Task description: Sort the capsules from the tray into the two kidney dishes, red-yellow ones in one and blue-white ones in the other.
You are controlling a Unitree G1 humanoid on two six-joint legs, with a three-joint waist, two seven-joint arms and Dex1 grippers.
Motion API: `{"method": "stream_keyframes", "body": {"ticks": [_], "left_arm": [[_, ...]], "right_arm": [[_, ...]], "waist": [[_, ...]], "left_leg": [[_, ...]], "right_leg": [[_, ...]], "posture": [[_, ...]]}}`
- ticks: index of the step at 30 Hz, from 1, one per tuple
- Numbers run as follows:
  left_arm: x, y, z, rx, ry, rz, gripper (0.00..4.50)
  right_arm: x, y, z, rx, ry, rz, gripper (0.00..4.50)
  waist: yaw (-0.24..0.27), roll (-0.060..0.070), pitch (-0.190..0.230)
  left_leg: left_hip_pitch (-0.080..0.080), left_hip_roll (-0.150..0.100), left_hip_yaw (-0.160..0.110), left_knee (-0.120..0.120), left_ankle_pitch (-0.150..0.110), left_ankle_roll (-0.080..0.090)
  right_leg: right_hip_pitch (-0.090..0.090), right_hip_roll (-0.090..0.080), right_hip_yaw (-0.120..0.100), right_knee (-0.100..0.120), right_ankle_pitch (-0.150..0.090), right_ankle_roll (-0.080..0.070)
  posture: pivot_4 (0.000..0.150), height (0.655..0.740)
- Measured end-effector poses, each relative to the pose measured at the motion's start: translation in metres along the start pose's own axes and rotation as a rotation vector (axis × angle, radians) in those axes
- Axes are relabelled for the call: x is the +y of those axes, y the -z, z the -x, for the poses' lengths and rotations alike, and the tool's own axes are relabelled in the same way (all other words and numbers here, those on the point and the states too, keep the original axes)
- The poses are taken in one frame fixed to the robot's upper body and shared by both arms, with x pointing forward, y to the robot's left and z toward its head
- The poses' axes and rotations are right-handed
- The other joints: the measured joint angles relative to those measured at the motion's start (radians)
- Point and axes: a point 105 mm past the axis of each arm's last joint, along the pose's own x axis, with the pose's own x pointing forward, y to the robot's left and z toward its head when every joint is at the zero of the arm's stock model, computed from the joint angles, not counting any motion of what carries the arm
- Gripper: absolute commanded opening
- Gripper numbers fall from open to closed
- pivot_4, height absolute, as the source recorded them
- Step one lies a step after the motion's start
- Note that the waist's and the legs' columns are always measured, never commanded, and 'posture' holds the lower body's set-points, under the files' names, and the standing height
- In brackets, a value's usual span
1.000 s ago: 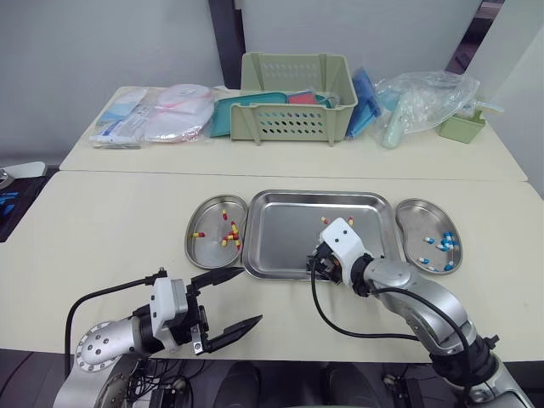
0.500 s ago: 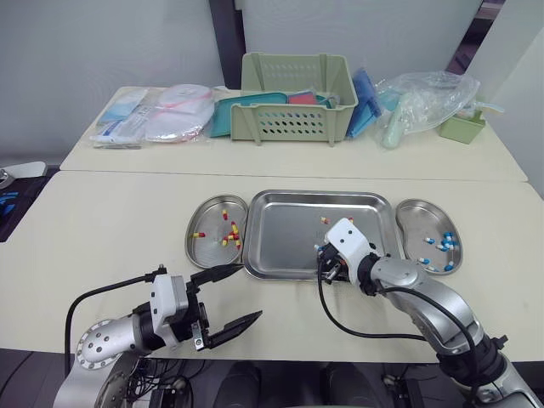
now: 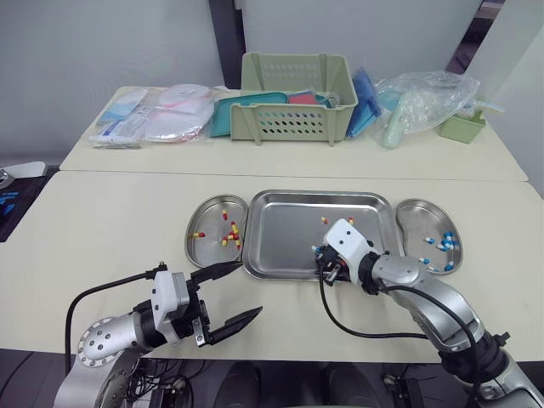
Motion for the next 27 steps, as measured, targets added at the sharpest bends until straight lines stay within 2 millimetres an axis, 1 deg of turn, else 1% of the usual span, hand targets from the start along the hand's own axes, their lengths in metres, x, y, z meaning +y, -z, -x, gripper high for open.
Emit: {"method": "stream_keyframes", "body": {"ticks": [4, 5, 7, 10, 12, 13, 15, 16, 17, 18, 20, 22, 27], "left_arm": [[0.001, -0.005, -0.004, -0.011, 0.035, -0.024, 4.5], [0.001, -0.005, -0.005, -0.012, 0.052, -0.028, 4.5], [0.0, -0.005, -0.006, -0.01, 0.083, -0.027, 4.5], [0.0, -0.006, -0.008, -0.024, 0.114, -0.022, 4.5], [-0.001, -0.009, -0.011, -0.041, 0.139, -0.028, 4.5], [-0.001, -0.012, -0.013, -0.058, 0.156, -0.029, 4.5], [-0.001, -0.016, -0.016, -0.084, 0.172, -0.03, 4.5], [-0.001, -0.018, -0.017, -0.097, 0.187, -0.031, 4.5], [-0.003, -0.018, -0.018, -0.102, 0.2, -0.027, 4.5], [-0.004, -0.018, -0.019, -0.105, 0.204, -0.024, 4.5], [-0.006, -0.018, -0.021, -0.117, 0.224, -0.022, 4.5], [-0.006, -0.013, -0.021, -0.113, 0.225, -0.006, 4.5], [-0.003, -0.007, -0.021, -0.115, 0.201, 0.01, 4.5]], "right_arm": [[-0.007, -0.016, 0.018, -0.072, -0.003, 0.011, 0.0], [-0.009, -0.019, 0.024, -0.087, -0.004, 0.001, 0.0], [-0.011, -0.017, 0.038, -0.097, -0.004, -0.028, 0.0], [-0.021, -0.009, 0.06, -0.087, 0.032, -0.084, 0.0], [-0.034, -0.001, 0.081, -0.076, 0.086, -0.125, 0.0], [-0.042, 0.006, 0.094, -0.059, 0.119, -0.146, 0.0], [-0.053, 0.02, 0.113, -0.016, 0.177, -0.183, 0.0], [-0.059, 0.033, 0.128, 0.021, 0.215, -0.216, 0.0], [-0.063, 0.039, 0.137, 0.041, 0.245, -0.235, 0.0], [-0.065, 0.042, 0.141, 0.047, 0.259, -0.242, 0.0], [-0.069, 0.055, 0.152, 0.08, 0.296, -0.268, 0.0], [-0.075, 0.066, 0.156, 0.104, 0.327, -0.296, 0.0], [-0.084, 0.069, 0.156, 0.089, 0.369, -0.296, 0.0]], "waist": [[0.0, 0.0, 0.0], [0.0, 0.0, 0.0], [0.002, 0.0, 0.0], [0.003, 0.0, 0.001], [0.003, 0.001, 0.001], [0.005, 0.001, 0.001], [0.005, 0.001, 0.001], [0.006, 0.001, 0.001], [0.005, 0.001, 0.001], [0.003, 0.001, 0.001], [-0.002, 0.002, 0.001], [-0.004, 0.002, 0.001], [0.0, 0.002, 0.001]], "left_leg": [[0.0, 0.0, 0.0, 0.0, 0.0, 0.0], [0.0, 0.0, 0.0, 0.0, 0.0, 0.0], [-0.001, 0.0, 0.0, 0.0, 0.0, 0.0], [-0.001, 0.0, 0.0, 0.0, 0.0, 0.0], [-0.001, 0.0, 0.0, 0.0, 0.0, 0.0], [-0.001, 0.0, 0.0, 0.0, 0.0, 0.0], [-0.002, 0.0, 0.0, 0.0, 0.0, 0.0], [-0.002, 0.0, 0.0, 0.0, 0.0, 0.0], [-0.001, 0.0, 0.0, 0.0, 0.0, 0.0], [-0.001, 0.0, 0.0, 0.0, 0.0, 0.0], [0.001, 0.0, 0.001, 0.0, 0.0, 0.0], [0.001, 0.0, 0.002, 0.0, 0.0, 0.0], [0.001, 0.0, 0.002, 0.0, 0.0, 0.0]], "right_leg": [[0.0, 0.0, 0.0, 0.0, 0.0, 0.0], [0.0, 0.0, 0.0, 0.0, 0.0, 0.0], [0.0, 0.0, 0.0, -0.001, 0.0, 0.0], [0.0, 0.0, 0.0, -0.001, 0.0, 0.0], [0.0, 0.0, -0.001, -0.001, 0.0, 0.0], [0.0, 0.0, -0.001, -0.001, 0.0, 0.0], [0.0, 0.0, -0.001, -0.001, 0.0, 0.0], [0.0, 0.0, -0.001, -0.001, 0.0, 0.0], [0.0, 0.0, -0.001, -0.001, 0.0, 0.0], [0.0, 0.0, 0.0, -0.001, 0.0, 0.0], [0.001, 0.0, 0.001, 0.0, 0.0, 0.0], [0.001, 0.0, 0.001, 0.0, 0.0, 0.0], [0.002, 0.0, 0.001, -0.001, 0.0, 0.0]], "posture": [[0.15, 0.74], [0.15, 0.74], [0.15, 0.74], [0.15, 0.74], [0.15, 0.74], [0.15, 0.74], [0.15, 0.74], [0.15, 0.74], [0.15, 0.74], [0.15, 0.74], [0.15, 0.74], [0.15, 0.74], [0.15, 0.74]]}}
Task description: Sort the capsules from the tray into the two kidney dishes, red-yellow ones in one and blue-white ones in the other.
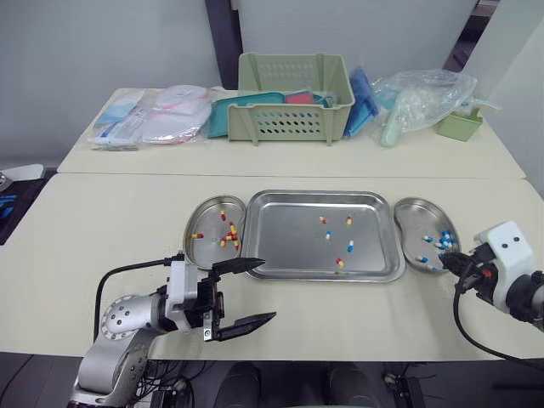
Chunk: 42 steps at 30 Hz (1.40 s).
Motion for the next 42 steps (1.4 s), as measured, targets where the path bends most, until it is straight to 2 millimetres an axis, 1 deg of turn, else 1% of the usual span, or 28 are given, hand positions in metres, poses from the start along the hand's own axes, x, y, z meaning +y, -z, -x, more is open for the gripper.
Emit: {"method": "stream_keyframes", "body": {"ticks": [3, 6, 8, 9, 11, 15, 17, 19, 21, 24, 25, 28, 30, 31, 33, 35, 36, 37, 38, 39, 40, 41, 42], "left_arm": [[0.0, 0.005, 0.001, 0.01, -0.014, 0.008, 4.5], [-0.005, 0.009, -0.001, 0.002, -0.011, 0.021, 4.5], [-0.005, 0.01, -0.002, 0.004, -0.018, 0.019, 4.5], [-0.004, 0.01, -0.003, 0.002, -0.028, 0.018, 4.5], [-0.004, 0.01, -0.003, 0.002, -0.031, 0.018, 4.5], [-0.003, 0.01, -0.003, -0.002, -0.042, 0.017, 4.5], [-0.002, 0.009, -0.003, -0.003, -0.054, 0.016, 4.5], [-0.001, 0.008, -0.004, -0.007, -0.068, 0.013, 4.5], [0.001, 0.006, -0.005, -0.01, -0.101, 0.012, 4.5], [0.004, 0.005, -0.002, 0.003, -0.174, 0.018, 4.5], [0.01, 0.005, 0.003, 0.03, -0.236, 0.015, 4.5], [0.028, 0.007, 0.026, 0.134, -0.404, -0.007, 4.5], [0.039, 0.007, 0.047, 0.208, -0.503, -0.018, 4.5], [0.045, 0.006, 0.063, 0.246, -0.557, -0.024, 4.5], [0.06, 0.0, 0.103, 0.309, -0.694, -0.021, 4.5], [0.067, -0.003, 0.137, 0.352, -0.805, -0.009, 4.5], [0.066, -0.002, 0.152, 0.375, -0.842, 0.002, 4.5], [0.064, 0.001, 0.166, 0.4, -0.877, 0.018, 4.5], [0.061, 0.005, 0.175, 0.421, -0.896, 0.03, 4.5], [0.056, 0.012, 0.193, 0.456, -0.941, 0.052, 4.5], [0.051, 0.017, 0.205, 0.481, -0.972, 0.07, 4.5], [0.049, 0.019, 0.21, 0.492, -0.985, 0.078, 4.5], [0.045, 0.023, 0.22, 0.512, -1.006, 0.087, 4.5]], "right_arm": [[0.0, 0.004, -0.004, 0.008, 0.001, -0.003, 0.0], [-0.003, 0.006, -0.007, 0.015, 0.015, -0.014, 0.0], [-0.008, 0.005, -0.008, 0.008, 0.035, -0.016, 0.73], [-0.01, 0.002, -0.009, -0.004, 0.049, -0.018, 1.0], [-0.011, 0.001, -0.01, -0.011, 0.056, -0.02, 1.37], [-0.013, -0.001, -0.011, -0.021, 0.058, -0.024, 2.45], [-0.012, -0.001, -0.01, -0.024, 0.051, -0.027, 3.09], [-0.012, -0.002, -0.01, -0.031, 0.046, -0.022, 3.64], [-0.011, -0.001, -0.006, -0.039, 0.027, 0.022, 4.28], [-0.009, 0.002, 0.0, -0.043, -0.001, 0.098, 4.28], [-0.009, 0.004, 0.003, -0.052, -0.012, 0.136, 4.28], [-0.009, 0.004, 0.008, -0.115, -0.052, 0.201, 4.28], [-0.009, 0.006, 0.013, -0.142, -0.09, 0.258, 4.28], [-0.011, 0.01, 0.016, -0.133, -0.119, 0.287, 4.28], [-0.02, 0.022, 0.023, -0.086, -0.16, 0.312, 4.28], [-0.031, 0.03, 0.028, -0.058, -0.171, 0.294, 4.28], [-0.035, 0.033, 0.03, -0.044, -0.177, 0.287, 4.28], [-0.04, 0.036, 0.032, -0.033, -0.178, 0.28, 4.4], [-0.043, 0.038, 0.034, -0.03, -0.18, 0.276, 4.4], [-0.048, 0.041, 0.037, -0.026, -0.185, 0.261, 4.4], [-0.051, 0.043, 0.038, -0.018, -0.185, 0.253, 4.4], [-0.052, 0.045, 0.039, -0.015, -0.184, 0.248, 4.4], [-0.055, 0.046, 0.04, -0.01, -0.181, 0.239, 4.4]], "waist": [[0.001, 0.0, 0.0], [0.001, 0.0, 0.0], [0.001, 0.0, 0.0], [0.001, 0.0, 0.0], [0.001, 0.0, 0.0], [0.002, 0.0, 0.0], [0.002, 0.0, 0.0], [0.002, 0.0, 0.0], [0.003, 0.0, 0.0], [0.002, 0.0, 0.0], [0.002, 0.0, 0.0], [0.0, 0.0, 0.0], [0.001, -0.001, 0.001], [0.001, -0.001, 0.001], [0.001, -0.001, 0.001], [0.0, -0.001, 0.002], [-0.001, -0.001, 0.002], [-0.001, -0.001, 0.002], [-0.001, -0.001, 0.002], [-0.001, -0.001, 0.002], [0.0, -0.002, 0.002], [0.0, -0.002, 0.002], [0.0, -0.002, 0.003]], "left_leg": [[0.0, 0.0, 0.0, 0.0, 0.0, 0.0], [0.0, 0.0, 0.0, 0.0, 0.0, 0.0], [0.0, 0.0, 0.0, 0.0, 0.0, 0.0], [0.0, 0.0, 0.0, 0.0, 0.0, 0.0], [0.0, 0.0, 0.0, 0.0, 0.0, 0.0], [0.0, 0.0, 0.0, 0.0, 0.0, 0.0], [0.0, 0.0, 0.0, 0.0, 0.0, 0.0], [0.0, 0.0, 0.0, 0.0, 0.0, 0.0], [0.0, 0.0, 0.0, 0.0, 0.0, 0.0], [0.0, 0.0, 0.0, 0.0, 0.0, 0.0], [0.0, 0.0, -0.001, 0.0, 0.0, 0.0], [0.002, 0.0, 0.0, 0.0, 0.0, 0.0], [0.002, 0.0, 0.0, 0.0, 0.0, 0.0], [0.002, 0.0, 0.0, 0.0, 0.0, 0.0], [0.002, 0.0, 0.0, 0.0, 0.0, 0.0], [0.003, 0.0, 0.0, 0.0, 0.0, 0.0], [0.003, 0.0, 0.001, 0.0, 0.0, 0.0], [0.003, 0.0, 0.001, -0.001, 0.0, 0.0], [0.003, 0.0, 0.001, -0.001, 0.0, 0.0], [0.003, 0.0, 0.001, -0.001, 0.0, 0.0], [0.003, 0.0, 0.001, -0.001, 0.0, 0.0], [0.003, 0.0, 0.0, -0.001, 0.0, 0.0], [0.003, 0.0, 0.0, -0.001, 0.0, 0.0]], "right_leg": [[0.0, 0.0, 0.0, 0.0, 0.0, 0.0], [0.0, 0.0, 0.0, 0.0, 0.0, 0.0], [0.0, 0.0, 0.0, 0.0, 0.0, 0.0], [0.0, 0.0, 0.0, 0.0, 0.0, 0.0], [0.0, 0.0, 0.0, 0.0, 0.0, 0.0], [0.0, 0.0, 0.0, 0.0, 0.0, 0.0], [0.0, 0.0, 0.0, 0.0, 0.0, 0.0], [0.0, 0.0, 0.0, 0.0, 0.0, 0.0], [0.0, 0.0, 0.0, 0.0, 0.0, 0.0], [0.0, 0.0, 0.0, -0.001, 0.0, 0.0], [0.001, 0.0, 0.0, -0.001, 0.0, 0.0], [0.002, 0.0, 0.0, 0.0, 0.0, 0.0], [0.002, 0.0, 0.0, -0.001, 0.0, 0.0], [0.002, 0.0, 0.0, -0.001, 0.0, 0.0], [0.002, 0.0, 0.0, -0.001, 0.0, 0.0], [0.003, 0.0, 0.0, -0.001, 0.0, 0.0], [0.003, 0.0, 0.0, -0.001, 0.0, 0.0], [0.003, 0.0, 0.0, -0.001, 0.0, 0.0], [0.003, 0.0, 0.0, -0.001, 0.0, 0.0], [0.003, 0.0, 0.0, -0.001, 0.0, 0.0], [0.003, 0.0, 0.0, -0.001, 0.0, 0.0], [0.003, 0.0, 0.0, -0.001, 0.0, 0.0], [0.003, 0.0, 0.0, -0.001, 0.0, 0.0]], "posture": [[0.15, 0.74], [0.15, 0.74], [0.15, 0.74], [0.15, 0.74], [0.15, 0.74], [0.15, 0.74], [0.15, 0.74], [0.15, 0.74], [0.15, 0.74], [0.15, 0.74], [0.15, 0.74], [0.15, 0.74], [0.15, 0.74], [0.15, 0.74], [0.15, 0.74], [0.15, 0.74], [0.15, 0.74], [0.15, 0.74], [0.15, 0.74], [0.15, 0.74], [0.15, 0.74], [0.15, 0.74], [0.15, 0.74]]}}
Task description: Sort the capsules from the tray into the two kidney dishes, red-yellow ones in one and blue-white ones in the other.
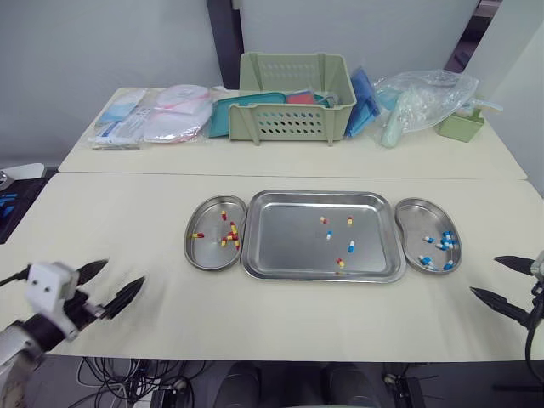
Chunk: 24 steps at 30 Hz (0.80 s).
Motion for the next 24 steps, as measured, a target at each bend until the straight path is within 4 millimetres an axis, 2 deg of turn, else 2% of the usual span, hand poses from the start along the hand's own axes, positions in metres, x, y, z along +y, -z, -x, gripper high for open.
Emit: {"method": "stream_keyframes", "body": {"ticks": [4, 7, 16, 24], "left_arm": [[0.006, 0.019, 0.014, 0.048, -0.038, 0.019, 4.5], [0.004, 0.024, 0.017, 0.054, -0.034, 0.024, 4.5], [0.002, 0.016, 0.013, 0.036, -0.03, 0.01, 4.5], [-0.009, 0.006, 0.006, 0.027, 0.006, -0.005, 4.5]], "right_arm": [[-0.004, 0.007, 0.005, 0.016, 0.008, -0.021, 4.4], [-0.003, 0.008, 0.005, 0.018, 0.004, -0.017, 4.4], [-0.002, 0.008, 0.006, 0.017, -0.003, -0.003, 4.4], [-0.001, 0.008, 0.005, 0.017, -0.01, 0.0, 4.4]], "waist": [[0.0, 0.0, 0.0], [0.001, -0.001, 0.0], [0.001, -0.001, 0.0], [0.001, -0.001, 0.0]], "left_leg": [[0.0, 0.0, 0.0, 0.0, 0.0, 0.0], [0.0, 0.0, 0.0, 0.0, 0.0, 0.0], [0.0, 0.0, 0.0, 0.0, 0.0, 0.0], [0.0, 0.0, 0.0, 0.0, 0.0, 0.0]], "right_leg": [[0.0, 0.0, 0.0, 0.0, 0.0, 0.0], [0.0, 0.0, 0.0, 0.0, 0.0, 0.0], [0.0, 0.0, 0.0, 0.0, 0.0, 0.0], [0.0, 0.0, 0.0, 0.0, 0.0, 0.0]], "posture": [[0.15, 0.74], [0.15, 0.74], [0.15, 0.74], [0.15, 0.74]]}}
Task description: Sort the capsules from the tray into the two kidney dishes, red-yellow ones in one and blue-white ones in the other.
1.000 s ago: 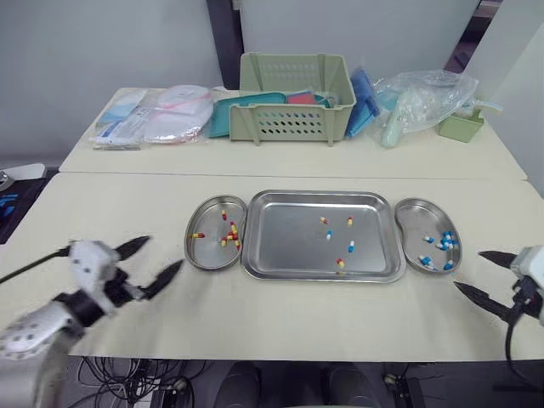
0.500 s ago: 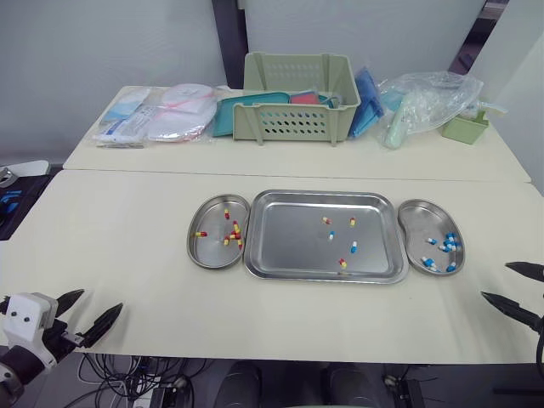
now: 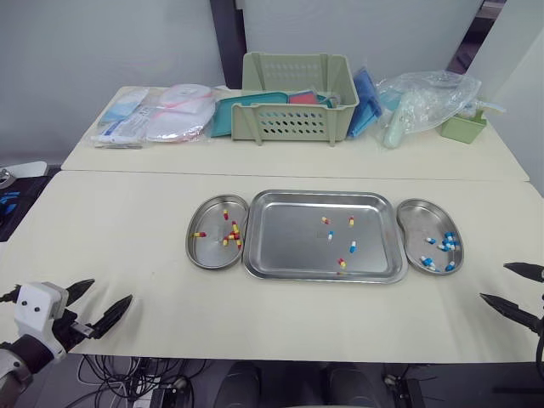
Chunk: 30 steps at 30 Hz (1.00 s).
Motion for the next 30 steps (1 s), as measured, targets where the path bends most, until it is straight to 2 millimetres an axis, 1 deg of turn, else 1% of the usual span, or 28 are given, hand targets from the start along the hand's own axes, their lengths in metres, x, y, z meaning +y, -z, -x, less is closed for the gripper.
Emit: {"method": "stream_keyframes", "body": {"ticks": [6, 12, 14, 16, 18, 22, 23, 25, 30], "left_arm": [[-0.009, -0.008, -0.003, -0.008, 0.014, 0.001, 4.5], [-0.01, -0.009, -0.004, -0.005, 0.012, 0.007, 4.5], [-0.011, -0.01, -0.004, -0.007, 0.02, 0.007, 4.5], [-0.012, -0.009, -0.003, -0.007, 0.029, 0.006, 4.5], [-0.011, -0.006, -0.002, -0.001, 0.028, 0.012, 4.5], [-0.014, -0.001, -0.001, -0.003, 0.034, 0.021, 4.5], [-0.015, 0.0, 0.0, -0.003, 0.035, 0.027, 4.5], [-0.017, 0.004, 0.002, 0.002, 0.034, 0.037, 4.5], [-0.025, 0.012, 0.008, 0.018, 0.031, 0.061, 4.5]], "right_arm": [[0.001, 0.0, -0.001, 0.0, -0.008, -0.001, 4.4], [0.003, -0.001, -0.002, -0.005, -0.025, 0.008, 4.4], [0.018, -0.014, -0.007, -0.06, -0.075, 0.046, 4.4], [0.039, -0.026, -0.012, -0.112, -0.137, 0.072, 4.4], [0.065, -0.038, -0.022, -0.183, -0.21, 0.08, 4.4], [0.103, -0.056, -0.045, -0.294, -0.298, 0.06, 4.4], [0.109, -0.058, -0.051, -0.314, -0.309, 0.055, 4.4], [0.113, -0.059, -0.056, -0.319, -0.313, 0.061, 4.4], [0.113, -0.062, -0.063, -0.338, -0.311, 0.07, 4.4]], "waist": [[0.0, 0.0, 0.0], [0.0, 0.0, 0.0], [0.0, 0.0, 0.0], [0.0, 0.0, 0.0], [0.0, 0.0, 0.0], [0.0, -0.001, -0.001], [0.0, -0.001, -0.001], [0.001, -0.001, -0.001], [0.001, -0.001, -0.001]], "left_leg": [[0.0, 0.0, 0.0, 0.0, 0.0, 0.0], [0.0, 0.0, 0.0, 0.0, 0.0, 0.0], [0.0, 0.0, -0.001, 0.0, 0.0, 0.0], [0.0, 0.0, -0.001, 0.0, 0.0, 0.0], [0.0, 0.0, -0.001, 0.0, 0.0, 0.0], [0.0, 0.0, -0.001, 0.0, 0.0, 0.0], [0.0, 0.0, -0.001, 0.0, 0.0, 0.0], [0.0, 0.0, -0.001, 0.0, 0.0, 0.0], [0.0, 0.0, -0.001, 0.0, 0.0, 0.0]], "right_leg": [[0.0, 0.0, 0.0, 0.0, 0.0, 0.0], [0.0, 0.0, 0.0, 0.0, 0.0, 0.0], [0.0, 0.0, -0.001, 0.0, 0.0, 0.0], [0.0, 0.0, -0.001, 0.0, 0.0, 0.0], [0.0, 0.0, -0.001, 0.0, 0.0, 0.0], [0.0, 0.0, -0.001, 0.001, 0.0, 0.0], [0.0, 0.0, -0.001, 0.001, 0.0, 0.0], [0.0, 0.0, -0.001, 0.0, 0.0, 0.0], [0.0, 0.0, -0.001, 0.0, 0.0, 0.0]], "posture": [[0.15, 0.74], [0.15, 0.74], [0.15, 0.74], [0.15, 0.74], [0.15, 0.74], [0.15, 0.74], [0.15, 0.74], [0.15, 0.74], [0.15, 0.74]]}}
